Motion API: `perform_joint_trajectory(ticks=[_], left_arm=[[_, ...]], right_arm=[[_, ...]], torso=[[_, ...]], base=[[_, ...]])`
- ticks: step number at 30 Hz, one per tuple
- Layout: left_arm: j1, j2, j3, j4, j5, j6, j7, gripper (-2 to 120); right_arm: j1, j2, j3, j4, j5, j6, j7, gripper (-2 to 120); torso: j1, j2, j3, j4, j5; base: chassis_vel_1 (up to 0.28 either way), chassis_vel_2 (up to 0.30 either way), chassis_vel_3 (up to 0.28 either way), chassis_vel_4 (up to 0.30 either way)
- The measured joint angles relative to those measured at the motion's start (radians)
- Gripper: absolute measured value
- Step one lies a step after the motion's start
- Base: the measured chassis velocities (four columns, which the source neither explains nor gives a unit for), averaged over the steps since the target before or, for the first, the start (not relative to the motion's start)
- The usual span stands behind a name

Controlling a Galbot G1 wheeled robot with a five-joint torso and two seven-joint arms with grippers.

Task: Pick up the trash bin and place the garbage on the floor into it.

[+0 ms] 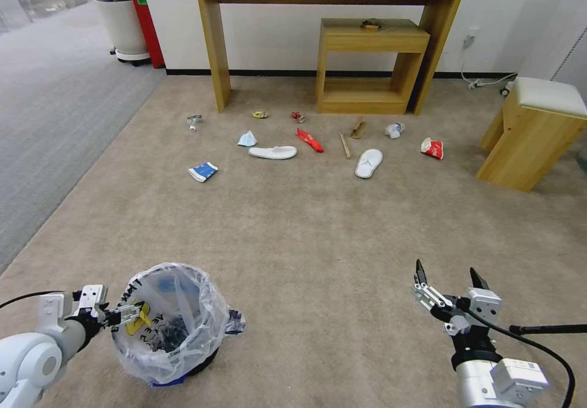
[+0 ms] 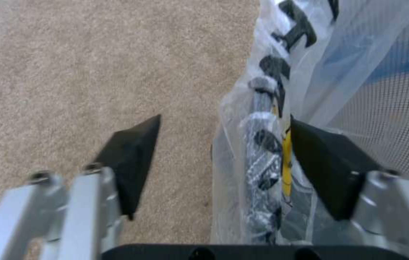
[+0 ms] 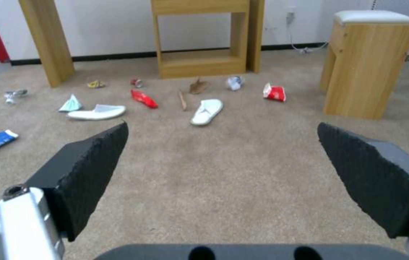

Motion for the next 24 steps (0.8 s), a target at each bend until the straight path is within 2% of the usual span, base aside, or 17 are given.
perform_joint_trajectory(ticks=[2,3,7,8,10,13,15,16,18,21,24], left_arm=[[0.003,-0.001,0.001,0.000,0.004,0.000,0.001,59],[0.003,-0.001,0.001,0.000,0.004,0.000,0.001,59],[0.008,-0.011,0.004,0.001,0.016,-0.001,0.004,38],[0.008,-0.011,0.004,0.001,0.016,-0.001,0.004,38],[0.008,-0.016,0.005,0.001,0.016,-0.001,0.004,28],[0.008,-0.017,0.005,0.001,0.016,-0.001,0.004,23],[0.007,-0.017,0.007,0.000,0.013,-0.001,0.004,11],[0.007,-0.017,0.007,0.000,0.013,-0.001,0.004,11],[0.005,-0.019,0.008,-0.001,0.001,-0.001,0.004,1],[0.002,-0.026,0.008,-0.002,-0.026,-0.002,-0.003,1],[-0.004,-0.046,0.003,-0.019,-0.078,-0.002,-0.047,0]], right_arm=[[0.000,-0.002,0.000,0.000,0.002,0.000,0.001,100],[0.000,-0.002,0.000,0.000,0.002,0.000,0.001,100],[0.001,-0.003,0.000,0.000,0.006,0.000,0.002,100],[0.001,-0.003,0.000,0.000,0.006,0.000,0.002,100],[0.002,-0.004,0.000,-0.002,0.009,0.000,0.003,100],[0.005,-0.005,0.000,-0.004,0.009,0.000,0.004,100],[0.008,-0.005,0.000,-0.007,0.010,-0.001,0.006,100],[0.008,-0.005,0.000,-0.007,0.010,-0.001,0.006,100],[0.011,-0.005,-0.001,-0.011,0.012,-0.002,0.009,100],[0.016,-0.006,0.000,-0.013,0.016,-0.007,0.014,100],[0.022,-0.010,0.007,-0.012,0.024,-0.020,0.022,100]], torso=[[0.000,0.000,0.000,0.0000,0.0000],[0.000,0.000,0.000,0.0000,0.0000],[0.000,0.000,0.000,0.0000,0.0000],[0.000,0.000,0.000,0.0000,0.0000],[0.000,0.000,0.000,0.0000,0.0000],[0.000,0.000,0.000,0.0000,0.0000],[0.000,0.000,0.000,0.0000,0.0000],[0.000,0.000,0.000,0.0000,0.0000],[0.000,0.000,0.000,-0.0001,0.0000],[0.000,0.000,0.000,0.0000,0.0004],[0.000,0.000,0.000,0.0002,-0.0001]], base=[[0.000,0.000,0.000,0.000],[0.000,0.000,0.000,0.000],[0.000,0.000,0.000,0.000],[0.000,0.000,0.000,0.000],[0.000,0.000,0.000,0.000],[0.000,0.000,0.000,0.000],[0.000,0.000,0.000,0.000],[0.000,0.000,0.000,0.000],[0.000,0.000,0.000,0.000],[0.000,0.000,0.000,0.000],[0.000,0.000,0.000,0.000]])
